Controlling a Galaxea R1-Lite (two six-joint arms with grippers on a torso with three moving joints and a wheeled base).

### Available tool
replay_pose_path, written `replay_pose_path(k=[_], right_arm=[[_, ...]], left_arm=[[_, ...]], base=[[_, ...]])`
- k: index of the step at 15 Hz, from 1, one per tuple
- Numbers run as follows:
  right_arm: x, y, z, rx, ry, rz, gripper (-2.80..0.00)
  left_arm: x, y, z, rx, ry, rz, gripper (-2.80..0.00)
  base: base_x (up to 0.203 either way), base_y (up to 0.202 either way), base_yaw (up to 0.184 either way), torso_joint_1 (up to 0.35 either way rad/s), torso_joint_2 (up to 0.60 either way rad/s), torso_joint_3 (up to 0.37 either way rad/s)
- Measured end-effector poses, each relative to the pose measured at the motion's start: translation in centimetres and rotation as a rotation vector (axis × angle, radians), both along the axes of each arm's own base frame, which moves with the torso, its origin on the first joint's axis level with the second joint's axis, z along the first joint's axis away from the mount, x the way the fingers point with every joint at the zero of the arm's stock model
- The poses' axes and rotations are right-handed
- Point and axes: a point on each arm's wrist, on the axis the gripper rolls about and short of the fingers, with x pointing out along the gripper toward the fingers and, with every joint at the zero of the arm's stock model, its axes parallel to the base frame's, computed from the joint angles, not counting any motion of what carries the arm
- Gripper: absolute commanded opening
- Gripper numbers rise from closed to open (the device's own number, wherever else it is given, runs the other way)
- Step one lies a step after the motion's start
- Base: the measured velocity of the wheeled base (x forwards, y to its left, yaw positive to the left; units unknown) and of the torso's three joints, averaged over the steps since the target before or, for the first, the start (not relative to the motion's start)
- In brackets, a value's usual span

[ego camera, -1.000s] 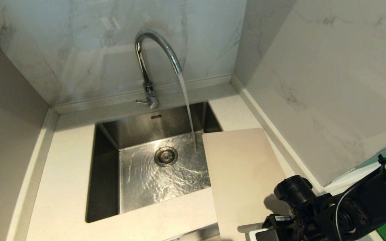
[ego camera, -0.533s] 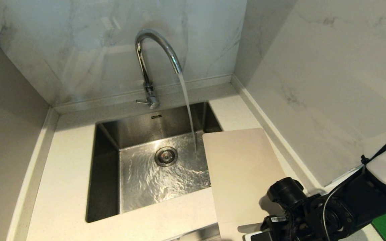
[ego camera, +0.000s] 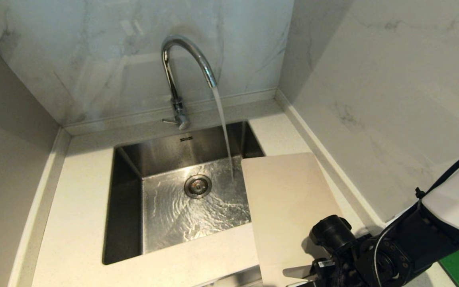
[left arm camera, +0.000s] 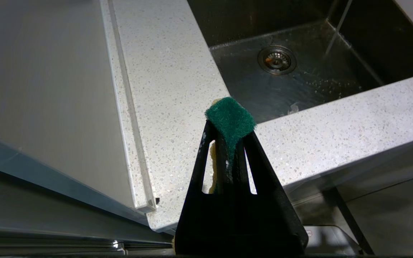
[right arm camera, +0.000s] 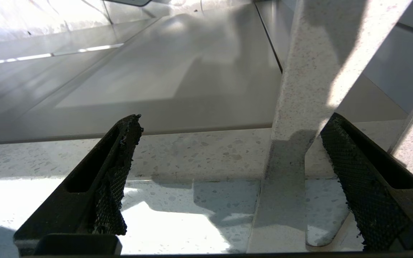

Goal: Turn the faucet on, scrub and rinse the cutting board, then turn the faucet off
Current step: Pick up the cutting board

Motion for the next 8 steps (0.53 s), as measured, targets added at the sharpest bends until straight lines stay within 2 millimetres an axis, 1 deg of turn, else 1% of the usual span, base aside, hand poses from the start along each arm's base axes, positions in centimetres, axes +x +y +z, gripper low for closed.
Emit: replay_pose_path(k=[3, 6, 8], right_arm=[[-0.16, 0.41, -0.02, -0.001, -0.012, 0.013, 0.0], [0.25, 0.8, 0.04, 0.026, -0.088, 0.017, 0.0], [-0.07, 1.1, 0.07, 0.031, -0.093, 0.027, 0.0]], left_arm=[[0.0, 0.0, 0.0, 0.0, 0.0, 0.0, -2.8], [0.0, 0.0, 0.0, 0.0, 0.0, 0.0, -2.8], [0.0, 0.0, 0.0, 0.0, 0.0, -0.001, -2.8]], base=[[0.0, 0.0, 0.0, 0.0, 0.0, 0.0], [0.0, 0.0, 0.0, 0.0, 0.0, 0.0], [0.0, 0.0, 0.0, 0.0, 0.0, 0.0]])
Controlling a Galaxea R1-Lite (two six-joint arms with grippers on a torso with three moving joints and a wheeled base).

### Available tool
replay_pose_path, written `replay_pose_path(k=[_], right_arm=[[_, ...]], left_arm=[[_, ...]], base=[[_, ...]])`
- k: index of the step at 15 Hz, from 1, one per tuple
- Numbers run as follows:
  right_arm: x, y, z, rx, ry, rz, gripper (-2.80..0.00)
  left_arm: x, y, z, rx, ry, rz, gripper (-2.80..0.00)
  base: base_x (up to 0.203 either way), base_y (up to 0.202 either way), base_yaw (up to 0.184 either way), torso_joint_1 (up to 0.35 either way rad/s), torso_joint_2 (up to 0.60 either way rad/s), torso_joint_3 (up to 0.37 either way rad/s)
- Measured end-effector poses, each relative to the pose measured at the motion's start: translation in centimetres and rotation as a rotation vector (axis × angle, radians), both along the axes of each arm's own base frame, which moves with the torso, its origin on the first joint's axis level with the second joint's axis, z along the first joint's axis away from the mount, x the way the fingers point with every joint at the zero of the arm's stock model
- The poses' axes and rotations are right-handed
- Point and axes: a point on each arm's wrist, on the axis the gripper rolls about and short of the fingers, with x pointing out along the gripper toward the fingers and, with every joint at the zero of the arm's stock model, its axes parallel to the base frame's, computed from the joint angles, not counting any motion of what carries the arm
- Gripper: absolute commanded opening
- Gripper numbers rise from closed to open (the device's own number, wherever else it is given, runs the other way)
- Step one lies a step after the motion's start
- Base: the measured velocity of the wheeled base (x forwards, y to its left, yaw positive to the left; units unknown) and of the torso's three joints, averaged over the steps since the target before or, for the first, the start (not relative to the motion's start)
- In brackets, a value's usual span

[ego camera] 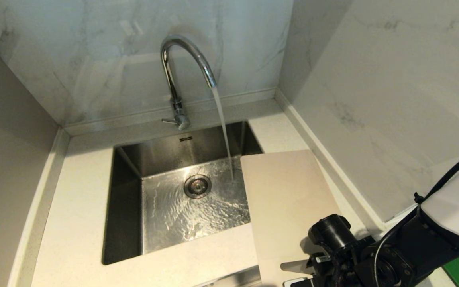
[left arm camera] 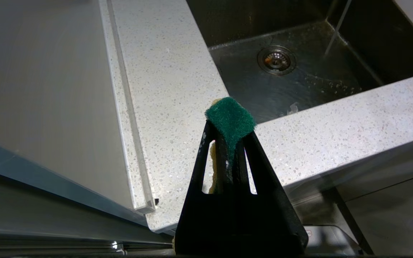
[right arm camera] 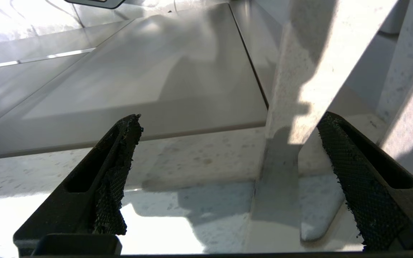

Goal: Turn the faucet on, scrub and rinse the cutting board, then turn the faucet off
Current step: Pick up the cutting board

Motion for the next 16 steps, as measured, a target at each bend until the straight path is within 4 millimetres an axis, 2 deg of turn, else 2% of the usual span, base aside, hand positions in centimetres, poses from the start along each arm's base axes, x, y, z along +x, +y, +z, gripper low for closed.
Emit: replay_pose_path(k=[7, 16], right_arm=[[-2.1, 1.4, 0.4, 0.029, 0.013, 0.01, 0.0], [-3.5, 1.2, -0.9, 0.036, 0.012, 0.01, 0.0]], left_arm=[[0.0, 0.0, 0.0, 0.0, 0.0, 0.0, -2.8], [0.0, 0.0, 0.0, 0.0, 0.0, 0.001, -2.8]], base=[[0.0, 0.0, 0.0, 0.0, 0.0, 0.0], [0.0, 0.0, 0.0, 0.0, 0.0, 0.0]])
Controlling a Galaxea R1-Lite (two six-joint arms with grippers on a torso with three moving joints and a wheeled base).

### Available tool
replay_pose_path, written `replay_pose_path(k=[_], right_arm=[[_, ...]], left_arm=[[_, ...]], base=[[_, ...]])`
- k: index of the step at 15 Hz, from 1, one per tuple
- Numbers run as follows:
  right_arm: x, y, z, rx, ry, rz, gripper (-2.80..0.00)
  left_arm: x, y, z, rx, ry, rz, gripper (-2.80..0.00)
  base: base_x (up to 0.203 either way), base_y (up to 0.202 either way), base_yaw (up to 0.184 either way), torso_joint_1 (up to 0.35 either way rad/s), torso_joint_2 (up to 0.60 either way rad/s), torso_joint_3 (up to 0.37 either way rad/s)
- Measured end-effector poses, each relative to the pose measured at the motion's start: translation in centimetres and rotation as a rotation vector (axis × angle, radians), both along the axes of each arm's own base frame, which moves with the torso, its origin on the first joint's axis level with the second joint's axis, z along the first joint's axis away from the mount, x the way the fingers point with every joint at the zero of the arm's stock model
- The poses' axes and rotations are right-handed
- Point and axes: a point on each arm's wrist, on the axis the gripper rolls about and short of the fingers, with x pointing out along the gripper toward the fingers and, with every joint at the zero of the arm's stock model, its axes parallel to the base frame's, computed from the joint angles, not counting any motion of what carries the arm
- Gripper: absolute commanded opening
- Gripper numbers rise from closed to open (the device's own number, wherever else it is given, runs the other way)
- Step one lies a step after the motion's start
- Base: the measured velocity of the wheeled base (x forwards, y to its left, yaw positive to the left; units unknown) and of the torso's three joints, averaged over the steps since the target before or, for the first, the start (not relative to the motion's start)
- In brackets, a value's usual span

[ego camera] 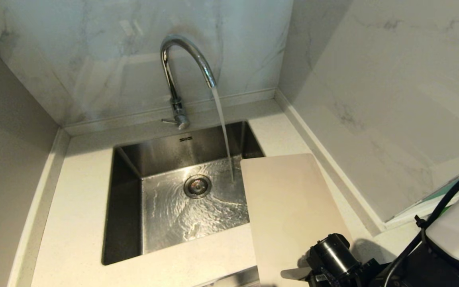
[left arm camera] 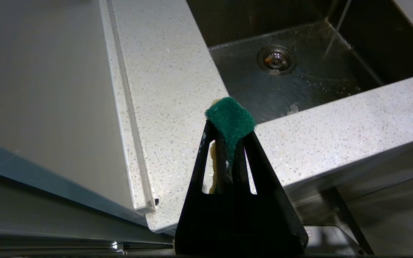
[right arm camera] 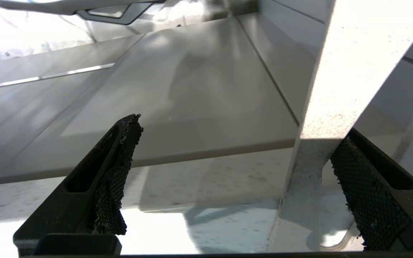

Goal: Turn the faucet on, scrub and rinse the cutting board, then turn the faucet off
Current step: Pick up the cutting board

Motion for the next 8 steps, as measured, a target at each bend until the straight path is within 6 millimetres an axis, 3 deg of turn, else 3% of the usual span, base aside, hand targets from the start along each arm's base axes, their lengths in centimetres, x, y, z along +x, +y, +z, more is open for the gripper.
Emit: replay_pose_path(k=[8], right_arm=[[-0.21, 0.4, -0.86, -0.038, -0.021, 0.014, 0.0]], left_arm=[[0.0, 0.0, 0.0, 0.0, 0.0, 0.0, -2.8]], base=[[0.0, 0.0, 0.0, 0.0, 0.0, 0.0]])
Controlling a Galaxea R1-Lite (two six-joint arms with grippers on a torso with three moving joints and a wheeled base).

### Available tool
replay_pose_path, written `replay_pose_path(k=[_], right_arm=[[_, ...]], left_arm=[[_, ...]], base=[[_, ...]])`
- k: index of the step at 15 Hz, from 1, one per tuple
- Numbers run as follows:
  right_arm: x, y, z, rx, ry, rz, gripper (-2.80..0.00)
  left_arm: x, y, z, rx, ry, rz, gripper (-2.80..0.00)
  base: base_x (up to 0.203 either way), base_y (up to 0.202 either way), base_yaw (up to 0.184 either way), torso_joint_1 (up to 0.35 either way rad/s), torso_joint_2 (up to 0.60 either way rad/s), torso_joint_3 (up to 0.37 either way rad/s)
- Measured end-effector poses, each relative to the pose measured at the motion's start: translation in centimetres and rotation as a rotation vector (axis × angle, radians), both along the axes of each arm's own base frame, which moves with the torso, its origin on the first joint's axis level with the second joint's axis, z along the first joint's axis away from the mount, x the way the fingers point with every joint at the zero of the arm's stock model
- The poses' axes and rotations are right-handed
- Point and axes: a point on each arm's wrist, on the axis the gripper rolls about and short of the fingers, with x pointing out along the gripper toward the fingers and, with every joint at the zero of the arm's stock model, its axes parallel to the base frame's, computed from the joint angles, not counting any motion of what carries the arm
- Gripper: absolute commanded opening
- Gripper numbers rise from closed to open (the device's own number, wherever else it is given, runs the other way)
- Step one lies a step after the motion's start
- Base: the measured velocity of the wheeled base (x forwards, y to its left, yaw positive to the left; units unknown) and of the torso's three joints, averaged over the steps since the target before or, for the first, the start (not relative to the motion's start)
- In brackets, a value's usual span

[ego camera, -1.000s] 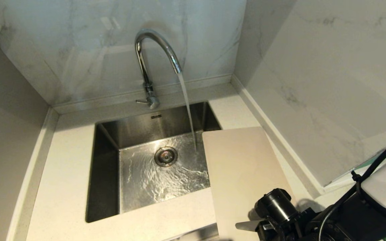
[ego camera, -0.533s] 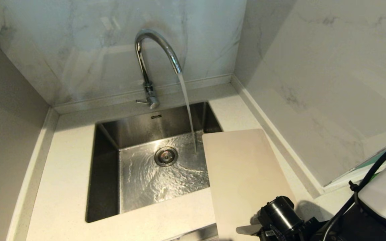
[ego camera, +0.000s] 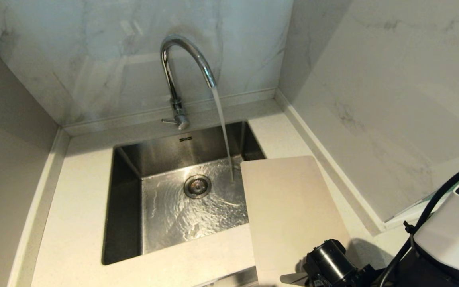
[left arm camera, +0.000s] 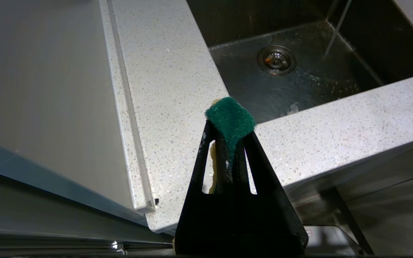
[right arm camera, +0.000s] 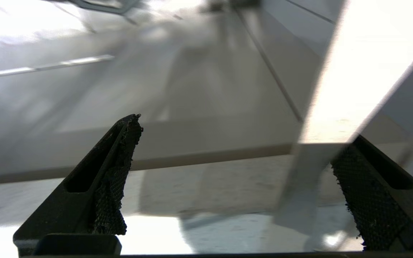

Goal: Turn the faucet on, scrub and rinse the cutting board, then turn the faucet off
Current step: Pick up the cutting board

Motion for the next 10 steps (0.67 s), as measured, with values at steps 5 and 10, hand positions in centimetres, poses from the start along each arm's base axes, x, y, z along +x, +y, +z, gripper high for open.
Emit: replay_pose_path(k=[5, 10], right_arm=[[-0.2, 0.0, -1.6, -0.017, -0.031, -0.004, 0.0], [-0.3, 0.2, -2.6, -0.034, -0.004, 0.003, 0.0]], left_arm=[[0.0, 0.0, 0.0, -0.001, 0.0, -0.001, -2.8], [0.0, 0.0, 0.0, 0.0, 0.0, 0.0, -2.8]], base=[[0.0, 0.0, 0.0, 0.0, 0.0, 0.0], [0.0, 0.0, 0.0, 0.0, 0.0, 0.0]])
